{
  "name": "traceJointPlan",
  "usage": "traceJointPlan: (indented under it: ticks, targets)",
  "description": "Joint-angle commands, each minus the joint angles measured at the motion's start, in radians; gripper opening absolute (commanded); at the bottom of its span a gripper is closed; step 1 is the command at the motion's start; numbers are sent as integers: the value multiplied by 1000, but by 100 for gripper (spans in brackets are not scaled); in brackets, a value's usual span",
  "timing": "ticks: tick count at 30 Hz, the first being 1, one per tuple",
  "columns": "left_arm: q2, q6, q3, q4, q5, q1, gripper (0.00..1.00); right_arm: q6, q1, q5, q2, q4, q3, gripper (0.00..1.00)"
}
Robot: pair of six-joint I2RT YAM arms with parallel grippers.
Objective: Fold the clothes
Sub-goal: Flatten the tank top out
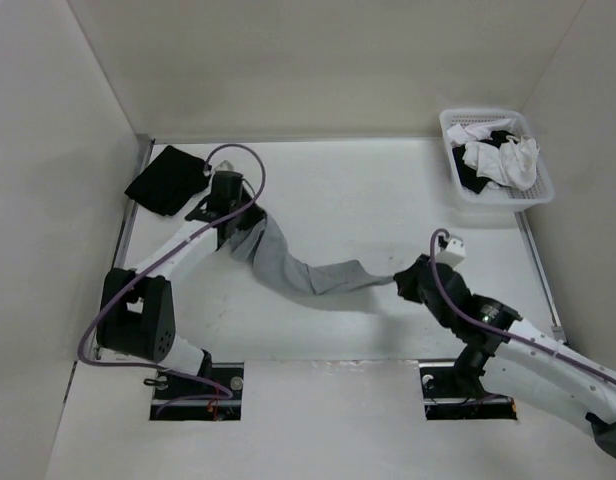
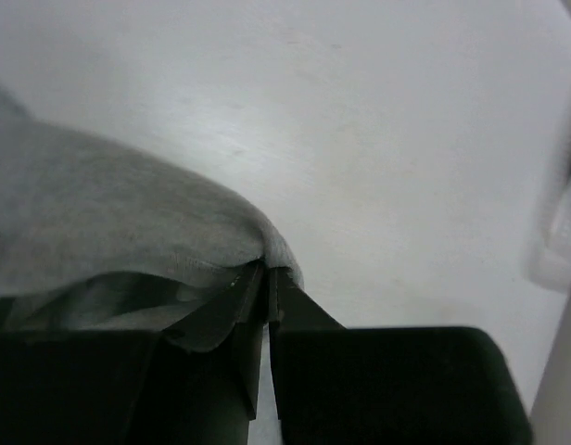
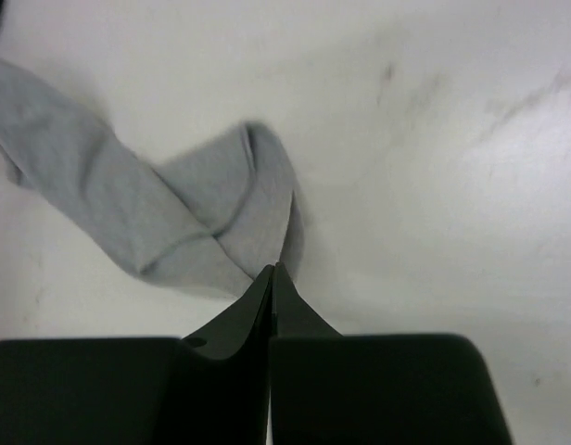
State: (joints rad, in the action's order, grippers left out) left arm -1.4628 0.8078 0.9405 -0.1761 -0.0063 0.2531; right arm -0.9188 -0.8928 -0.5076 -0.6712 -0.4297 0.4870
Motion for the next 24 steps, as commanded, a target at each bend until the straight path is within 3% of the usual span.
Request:
traceJointPlan:
  ticks: [1,4,7,10,14,16,18,20,22,24]
  targets:
    - [7,-4,263,78,37,83,0,242,131,-48,-31,182,198,0]
    - [25,-16,409,38,51,120,0,349,193,21,-54,235,384,0]
    - [97,-47,403,18,37,114,0,382,115,18,-15,217,432,0]
    - [177,-39,282,44,38,61,1,324,-3,20,28,152,330,0]
    - [206,16,43,134,60,-33,5,100,-141,38,21,40,110,0]
    - [159,48,-72,197,46,-80,14,-12,-194,75,-13,32,7,0]
    - [73,97,-152,272,61,-136,30,-61,-218,109,-74,32,-36,0]
    - [4,143,-207,343,104,-177,37,-77,-222,116,-114,45,-45,8]
    - [-10,168,-256,418,144,-189,37,-57,-222,110,-123,57,-31,26]
    - [15,159,-295,440,131,-182,35,-16,-212,103,-102,83,-21,33]
